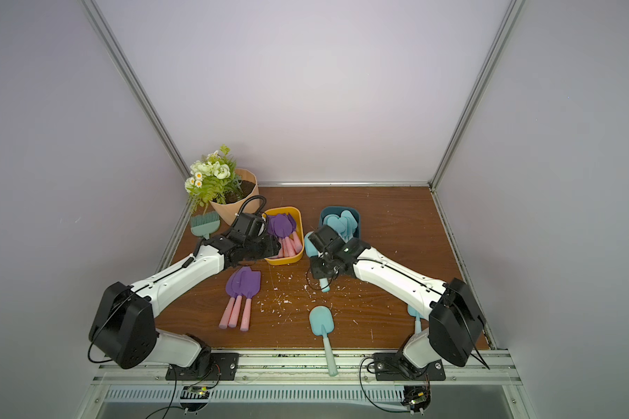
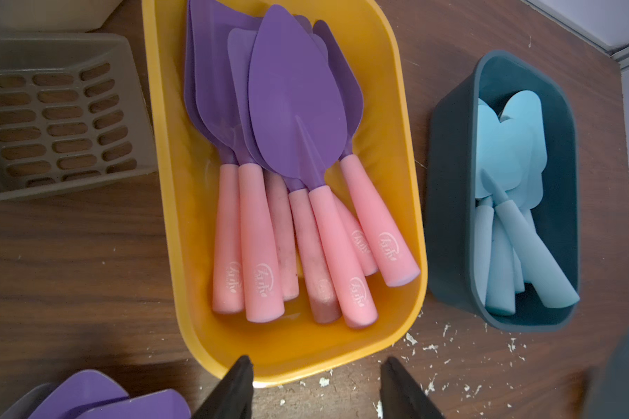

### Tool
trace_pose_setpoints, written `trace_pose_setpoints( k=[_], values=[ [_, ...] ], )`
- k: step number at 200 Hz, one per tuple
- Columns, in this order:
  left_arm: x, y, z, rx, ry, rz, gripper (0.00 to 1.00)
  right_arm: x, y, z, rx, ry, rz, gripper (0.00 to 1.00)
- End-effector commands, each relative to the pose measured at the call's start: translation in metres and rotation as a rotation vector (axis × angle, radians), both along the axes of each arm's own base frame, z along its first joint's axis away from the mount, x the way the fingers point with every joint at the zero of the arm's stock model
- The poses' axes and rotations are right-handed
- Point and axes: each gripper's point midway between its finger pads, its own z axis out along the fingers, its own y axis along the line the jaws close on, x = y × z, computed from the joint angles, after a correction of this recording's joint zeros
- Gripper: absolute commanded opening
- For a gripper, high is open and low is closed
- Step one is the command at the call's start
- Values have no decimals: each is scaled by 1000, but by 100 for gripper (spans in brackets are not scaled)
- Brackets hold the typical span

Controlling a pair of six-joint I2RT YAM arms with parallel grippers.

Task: Sort the small shovels by color and place them into the storage box
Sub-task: Pick up the shovel from the center of the board, then place the shovel in the storage box.

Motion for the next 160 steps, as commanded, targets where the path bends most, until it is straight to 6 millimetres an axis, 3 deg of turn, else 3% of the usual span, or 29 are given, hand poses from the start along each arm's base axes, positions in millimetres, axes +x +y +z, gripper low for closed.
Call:
trace_pose_setpoints(
  k=[1,25,59,101,135,160],
  values=[
    [-1,1,5,-2,-15,16,59,44,-29,26,-29,-74,-72,15],
    [-4,1,7,-13,-18,18,59,84,-42,29,-49,-90,-114,15],
    [-12,9,5,14,-15,22,59,116,-43,5,-68,-47,-143,15],
    [-30,22,-7,43,8,33,59,128,-24,-30,-41,39,-134,16],
    [-43,29,-16,55,36,34,59,136,-22,-48,-47,69,-166,17],
    [-54,37,-20,85,58,29,60,140,-22,-53,-43,72,-194,26]
  ],
)
